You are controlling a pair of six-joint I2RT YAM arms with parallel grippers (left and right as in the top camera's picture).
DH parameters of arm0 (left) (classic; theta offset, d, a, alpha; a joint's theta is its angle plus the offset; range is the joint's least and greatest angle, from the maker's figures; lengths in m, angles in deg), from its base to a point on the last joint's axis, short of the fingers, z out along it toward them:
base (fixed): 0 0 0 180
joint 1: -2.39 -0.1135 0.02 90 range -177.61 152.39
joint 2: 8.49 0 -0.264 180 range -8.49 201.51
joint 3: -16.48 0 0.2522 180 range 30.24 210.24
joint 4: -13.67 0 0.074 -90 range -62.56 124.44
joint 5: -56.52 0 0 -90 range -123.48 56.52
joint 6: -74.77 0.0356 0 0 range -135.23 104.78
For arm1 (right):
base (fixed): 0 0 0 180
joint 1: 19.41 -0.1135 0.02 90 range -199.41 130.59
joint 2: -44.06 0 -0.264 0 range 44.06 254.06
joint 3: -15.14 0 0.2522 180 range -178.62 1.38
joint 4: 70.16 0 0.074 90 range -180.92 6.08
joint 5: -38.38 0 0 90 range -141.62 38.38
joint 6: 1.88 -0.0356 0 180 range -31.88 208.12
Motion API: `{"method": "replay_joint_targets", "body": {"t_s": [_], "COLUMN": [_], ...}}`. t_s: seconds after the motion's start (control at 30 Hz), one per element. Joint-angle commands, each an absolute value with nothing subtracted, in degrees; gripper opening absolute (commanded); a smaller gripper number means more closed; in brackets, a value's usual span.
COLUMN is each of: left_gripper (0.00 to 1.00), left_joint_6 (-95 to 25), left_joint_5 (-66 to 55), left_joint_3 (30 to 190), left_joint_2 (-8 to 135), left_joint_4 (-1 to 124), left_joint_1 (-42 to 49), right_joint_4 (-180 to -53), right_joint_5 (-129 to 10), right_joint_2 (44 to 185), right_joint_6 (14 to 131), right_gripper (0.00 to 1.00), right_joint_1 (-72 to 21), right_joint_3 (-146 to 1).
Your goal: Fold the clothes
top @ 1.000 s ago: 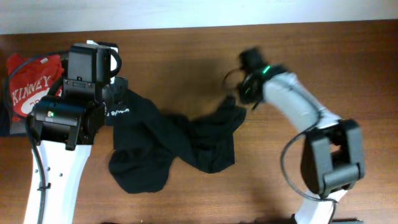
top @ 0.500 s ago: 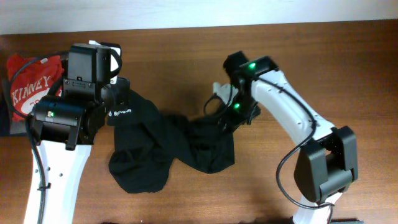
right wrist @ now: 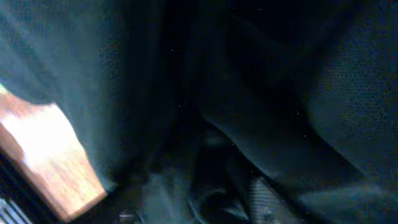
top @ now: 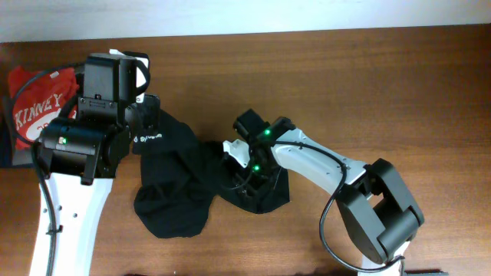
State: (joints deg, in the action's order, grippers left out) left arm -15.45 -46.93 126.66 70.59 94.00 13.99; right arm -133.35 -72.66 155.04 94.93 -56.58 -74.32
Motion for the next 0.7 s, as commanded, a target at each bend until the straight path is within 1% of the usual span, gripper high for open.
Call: {"method": "replay_joint_targets", "body": {"t_s": [0.0,0.03,0.1,0.17,0.23,0.3,0.4,0.43,0.5,0.53,0.6,0.67], "left_gripper": [0.0,0.0,0.0,0.0,0.0,0.0,0.0,0.0,0.0,0.0,0.0,0.0], "left_joint_6": [-15.6,-15.6,-15.6,-15.6,-15.6,-15.6,-15.6,-15.4,-13.2,-10.6,-9.1,-9.1], "left_joint_5": [-46.8,-46.8,-46.8,-46.8,-46.8,-46.8,-46.8,-46.8,-46.7,-46.7,-46.7,-46.7], "left_joint_3": [127.0,127.0,127.0,127.0,127.0,127.0,127.0,127.0,127.0,127.0,127.0,127.2], "left_joint_2": [69.9,69.9,69.9,69.9,69.9,69.9,69.9,69.9,69.9,69.9,69.9,69.9], "left_joint_4": [93.7,93.7,93.7,93.7,93.7,93.4,91.4,88.1,83.2,78.2,73.4,68.7], "left_joint_1": [13.7,13.7,13.7,13.7,13.7,13.7,13.7,13.7,13.7,13.7,13.7,13.7], "right_joint_4": [-133.2,-133.3,-133.4,-133.4,-134.9,-141.0,-150.8,-154.8,-158.4,-161.4,-165.2,-168.7], "right_joint_5": [-70.4,-70.2,-70.0,-69.7,-67.7,-59.0,-44.6,-39.9,-38.7,-39.5,-43.0,-44.8], "right_joint_2": [155.0,155.0,155.0,155.0,154.7,152.6,148.4,146.7,145.6,145.4,145.4,145.4], "right_joint_6": [91.6,91.4,90.8,90.8,89.1,85.0,82.7,83.2,86.5,86.8,86.8,86.8], "right_gripper": [0.32,0.28,0.25,0.04,0.04,0.04,0.04,0.04,0.04,0.04,0.04,0.04], "right_joint_1": [-57.1,-56.9,-56.8,-56.8,-56.5,-54.0,-46.3,-41.4,-35.5,-31.1,-25.7,-22.0], "right_joint_3": [-73.8,-73.8,-73.8,-73.8,-74.4,-77.9,-88.0,-95.7,-106.1,-114.8,-125.2,-131.2]}}
